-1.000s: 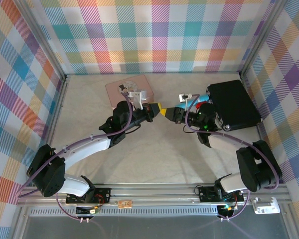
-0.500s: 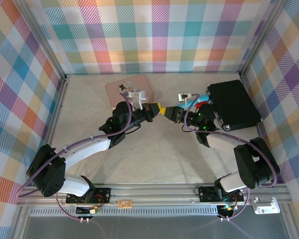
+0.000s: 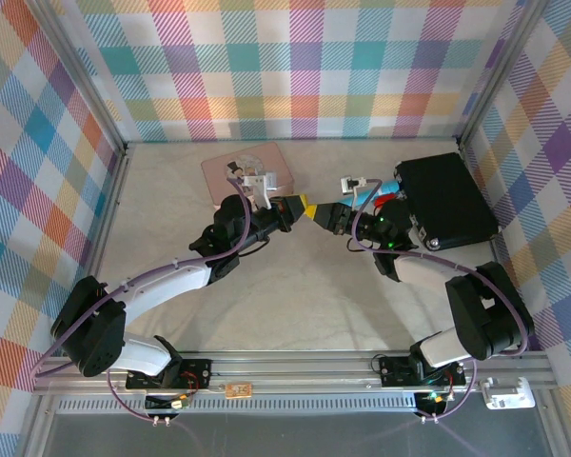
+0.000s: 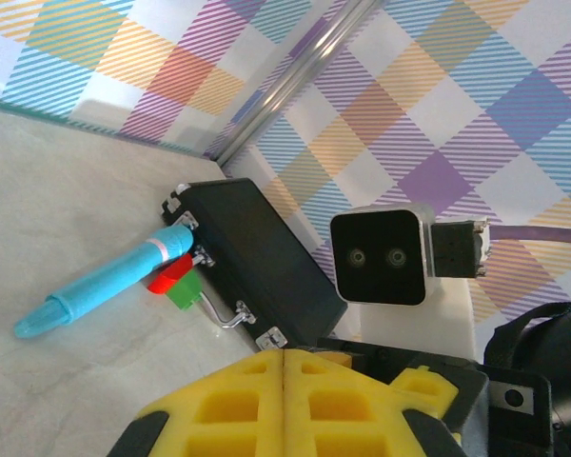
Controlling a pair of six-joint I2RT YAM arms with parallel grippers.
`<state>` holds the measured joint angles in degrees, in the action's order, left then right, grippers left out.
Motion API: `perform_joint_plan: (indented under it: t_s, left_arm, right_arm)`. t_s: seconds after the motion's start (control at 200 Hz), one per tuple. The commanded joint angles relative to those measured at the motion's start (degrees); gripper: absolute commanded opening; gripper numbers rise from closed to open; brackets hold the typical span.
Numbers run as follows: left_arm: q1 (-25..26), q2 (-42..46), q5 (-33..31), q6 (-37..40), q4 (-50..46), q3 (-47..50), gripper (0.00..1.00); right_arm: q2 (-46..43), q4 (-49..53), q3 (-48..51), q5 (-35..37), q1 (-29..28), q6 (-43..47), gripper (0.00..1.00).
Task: Unlock a padlock with a key
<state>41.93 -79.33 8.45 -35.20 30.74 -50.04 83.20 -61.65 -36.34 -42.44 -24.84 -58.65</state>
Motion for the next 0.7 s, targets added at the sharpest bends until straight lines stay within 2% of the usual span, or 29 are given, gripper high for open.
perform_joint_plan:
  t_s: [0.0, 0.34, 0.5, 0.53, 0.59, 0.62, 0.665, 0.7]
  left_arm:
    - [0.3, 1.5, -0.9, -0.4, 2.5, 0.6, 0.00]
    - [0.3, 2.1, -1.4, -0.6, 2.4, 1.1, 0.00]
    - [0.3, 2.8, -2.5, -0.9, 1.9, 1.4, 0.00]
    - [0.2, 2.9, -2.8, -1.0, 1.6, 1.4, 0.10]
    - [0.0, 3.4, -3.4, -1.2, 1.0, 1.7, 0.43]
    - [-0.5, 3.9, -3.8, -1.4, 0.3, 1.8, 0.56]
    - [-1.3, 4.9, -4.4, -1.6, -1.1, 2.2, 0.66]
    - [-2.3, 5.7, -4.7, -1.6, -2.6, 2.5, 0.71]
  right_arm:
    - [0.7, -3.7, 0.1, -0.2, -0.4, -0.4, 0.27]
    - [1.5, -5.5, 0.1, 0.2, -0.4, -0.8, 0.00]
    - [1.2, -5.0, 0.1, 0.1, -0.3, 0.4, 0.00]
    - [1.0, -4.5, 0.0, 0.0, -0.3, 0.8, 0.00]
    - [0.5, -3.0, -0.2, 0.0, -0.3, 1.8, 0.00]
    - [0.1, -1.9, -0.4, 0.0, -0.2, 2.5, 0.00]
    - [-0.5, 0.3, -0.6, 0.0, -0.1, 3.5, 0.00]
    - [-1.0, 2.4, -0.8, 0.0, 0.0, 4.5, 0.00]
